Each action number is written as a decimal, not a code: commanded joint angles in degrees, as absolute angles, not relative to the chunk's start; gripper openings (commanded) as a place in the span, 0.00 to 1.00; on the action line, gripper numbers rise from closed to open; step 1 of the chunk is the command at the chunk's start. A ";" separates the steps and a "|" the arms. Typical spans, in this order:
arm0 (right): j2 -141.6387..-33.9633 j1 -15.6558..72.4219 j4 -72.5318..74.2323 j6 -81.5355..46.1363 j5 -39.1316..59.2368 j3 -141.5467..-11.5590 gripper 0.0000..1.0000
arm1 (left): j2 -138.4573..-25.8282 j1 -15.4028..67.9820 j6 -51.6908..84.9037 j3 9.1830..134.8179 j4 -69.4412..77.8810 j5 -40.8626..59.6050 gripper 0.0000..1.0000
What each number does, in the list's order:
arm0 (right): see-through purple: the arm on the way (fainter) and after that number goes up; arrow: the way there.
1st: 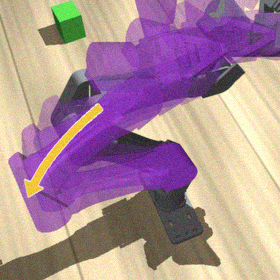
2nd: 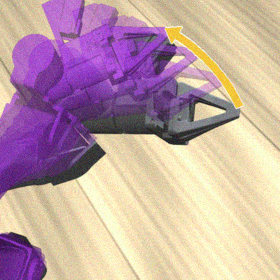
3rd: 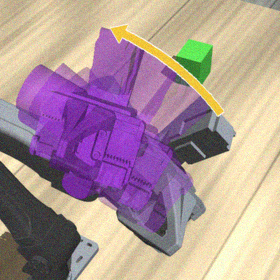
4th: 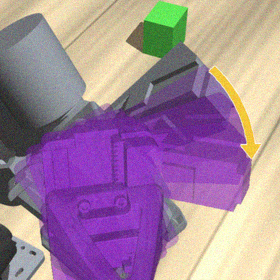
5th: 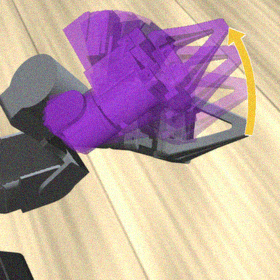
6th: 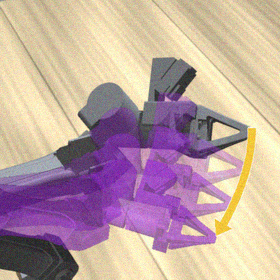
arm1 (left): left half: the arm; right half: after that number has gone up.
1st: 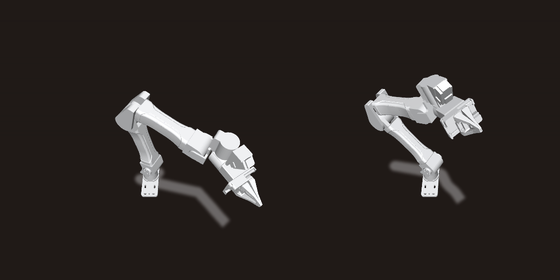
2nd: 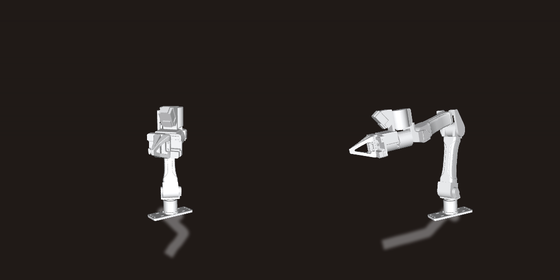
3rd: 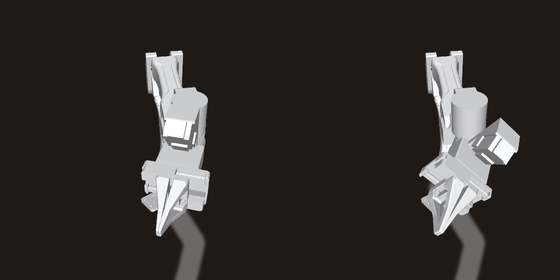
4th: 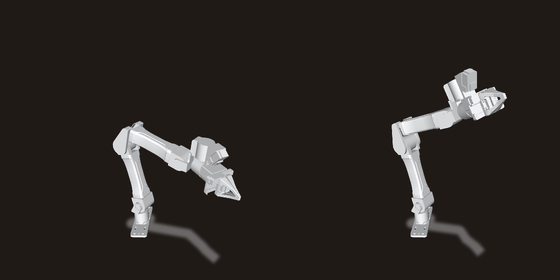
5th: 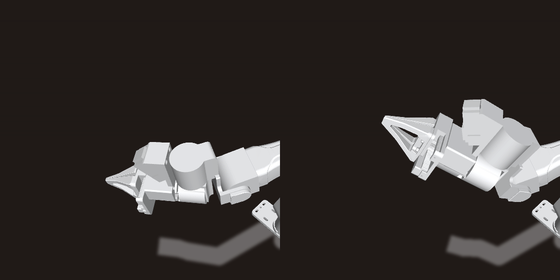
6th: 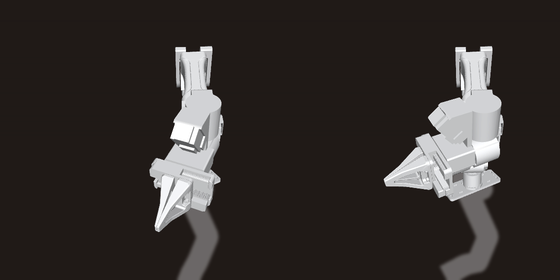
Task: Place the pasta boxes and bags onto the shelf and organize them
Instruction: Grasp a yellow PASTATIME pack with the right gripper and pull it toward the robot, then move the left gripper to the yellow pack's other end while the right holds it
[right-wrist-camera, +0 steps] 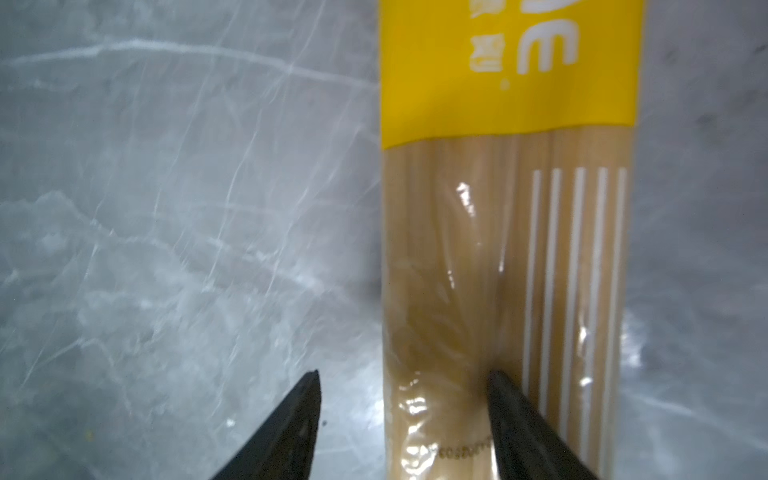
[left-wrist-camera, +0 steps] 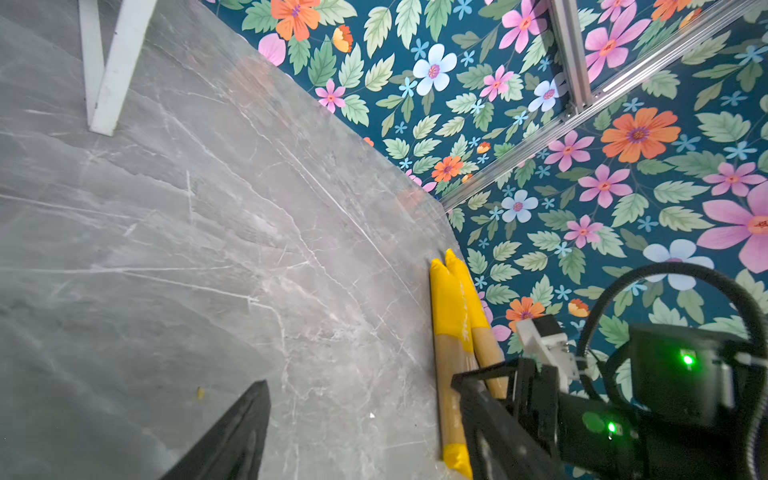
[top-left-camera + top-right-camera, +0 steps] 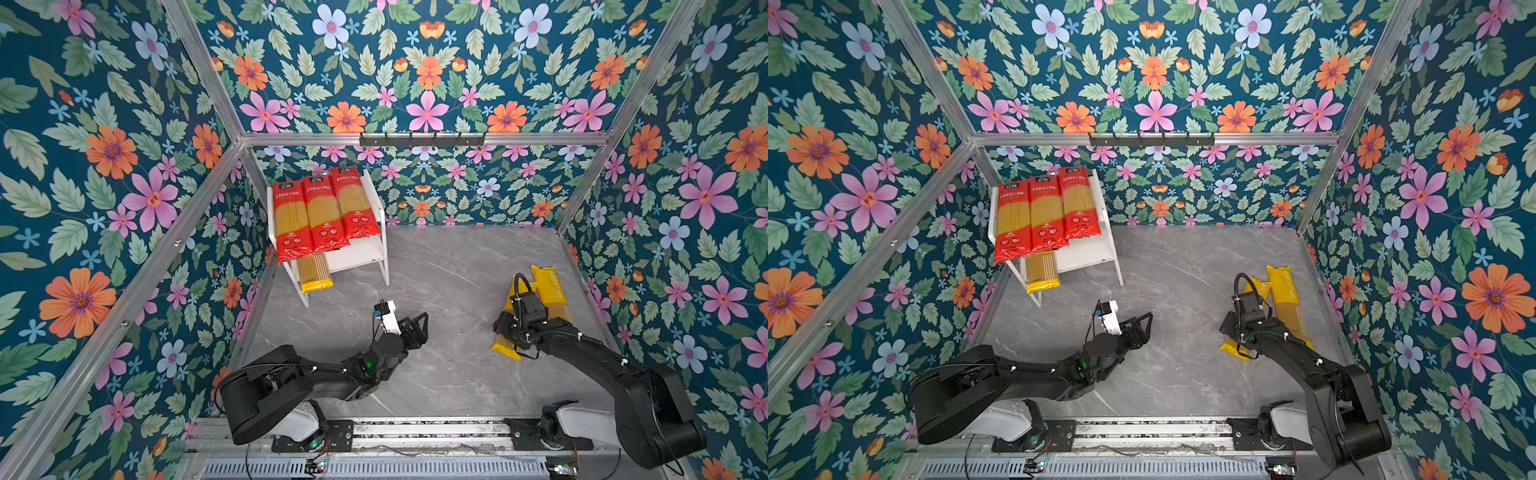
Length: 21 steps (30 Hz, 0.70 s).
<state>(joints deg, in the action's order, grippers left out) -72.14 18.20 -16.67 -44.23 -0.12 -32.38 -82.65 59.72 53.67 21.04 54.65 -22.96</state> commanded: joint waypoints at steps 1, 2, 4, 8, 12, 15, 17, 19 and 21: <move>-71.74 24.81 -26.54 -50.53 3.88 -31.12 0.63 | -83.23 59.82 52.78 22.60 55.77 -22.97 0.73; -71.38 27.01 -27.37 -50.22 4.16 -31.47 0.63 | -83.34 59.81 52.65 22.85 55.15 -23.07 0.72; -69.95 29.96 -29.73 -48.38 4.17 -33.36 0.62 | -83.47 60.04 52.95 23.49 53.61 -24.02 0.71; -63.97 28.65 -31.51 -44.68 6.77 -37.59 0.66 | -85.68 61.14 51.68 27.14 48.01 -25.09 0.70; -60.26 16.19 -30.46 -43.33 10.28 -36.92 0.68 | -89.90 63.32 47.47 34.85 39.47 -24.04 0.70; -59.85 5.74 -29.49 -42.40 11.34 -35.61 0.69 | -94.42 65.08 44.94 40.68 35.39 -21.77 0.70; -60.10 0.30 -27.48 -41.99 11.11 -34.87 0.69 | -97.49 65.81 44.39 43.87 34.21 -19.66 0.70; -61.29 -3.56 -25.41 -42.10 11.01 -34.39 0.69 | -100.32 66.53 44.48 46.15 34.10 -17.84 0.70; -63.26 -4.52 -23.66 -42.02 9.48 -34.65 0.69 | -102.59 66.96 45.03 47.68 34.48 -16.20 0.70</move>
<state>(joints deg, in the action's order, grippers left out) -61.71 -3.40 -26.59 -42.87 9.80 -34.48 -100.68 66.54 46.15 46.15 36.36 -19.35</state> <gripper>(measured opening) 0.695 0.702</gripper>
